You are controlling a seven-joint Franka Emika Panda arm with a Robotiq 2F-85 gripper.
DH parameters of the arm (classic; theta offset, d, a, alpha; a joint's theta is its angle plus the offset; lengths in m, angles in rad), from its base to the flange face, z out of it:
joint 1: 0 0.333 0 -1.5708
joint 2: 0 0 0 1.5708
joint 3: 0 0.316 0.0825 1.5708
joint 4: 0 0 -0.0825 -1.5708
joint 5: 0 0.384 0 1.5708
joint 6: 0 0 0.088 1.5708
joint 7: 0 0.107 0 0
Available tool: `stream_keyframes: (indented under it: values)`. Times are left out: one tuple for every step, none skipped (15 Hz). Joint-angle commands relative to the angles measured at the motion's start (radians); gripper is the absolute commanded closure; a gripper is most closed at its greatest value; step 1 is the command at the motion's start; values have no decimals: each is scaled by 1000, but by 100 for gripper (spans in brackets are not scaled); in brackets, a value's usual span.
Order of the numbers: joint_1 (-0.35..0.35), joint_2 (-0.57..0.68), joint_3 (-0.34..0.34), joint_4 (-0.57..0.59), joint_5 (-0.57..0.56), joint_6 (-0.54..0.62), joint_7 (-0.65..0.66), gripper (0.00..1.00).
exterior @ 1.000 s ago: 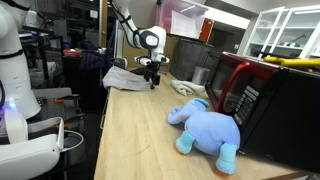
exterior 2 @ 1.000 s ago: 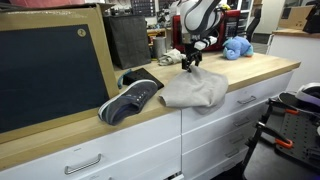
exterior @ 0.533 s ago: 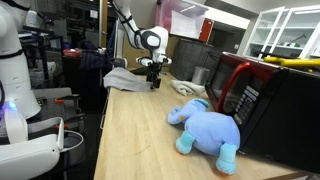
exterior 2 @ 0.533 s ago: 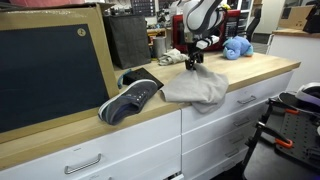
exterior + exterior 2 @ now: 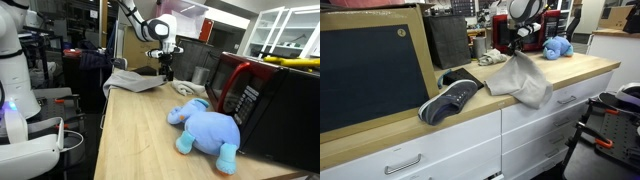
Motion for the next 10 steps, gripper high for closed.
stream_keyframes:
  values:
    - [-1, -23, -23, 46, -65, -10, 31, 100]
    - [-1, -19, -30, 59, -87, -1, 39, 100]
    - [-1, -12, -38, 75, -108, 8, 46, 100]
    - [-2, -4, -46, 91, -132, 13, 59, 100]
    - [-3, 3, -53, 105, -154, 18, 67, 100]
    - [-2, 11, -62, 116, -183, 30, 83, 100]
    - [-4, 19, -70, 128, -202, 37, 89, 100]
    - [-3, 28, -80, 139, -225, 48, 105, 100]
    - [-4, 39, -90, 149, -249, 60, 118, 100]
    - [-4, 51, -103, 161, -273, 70, 132, 100]
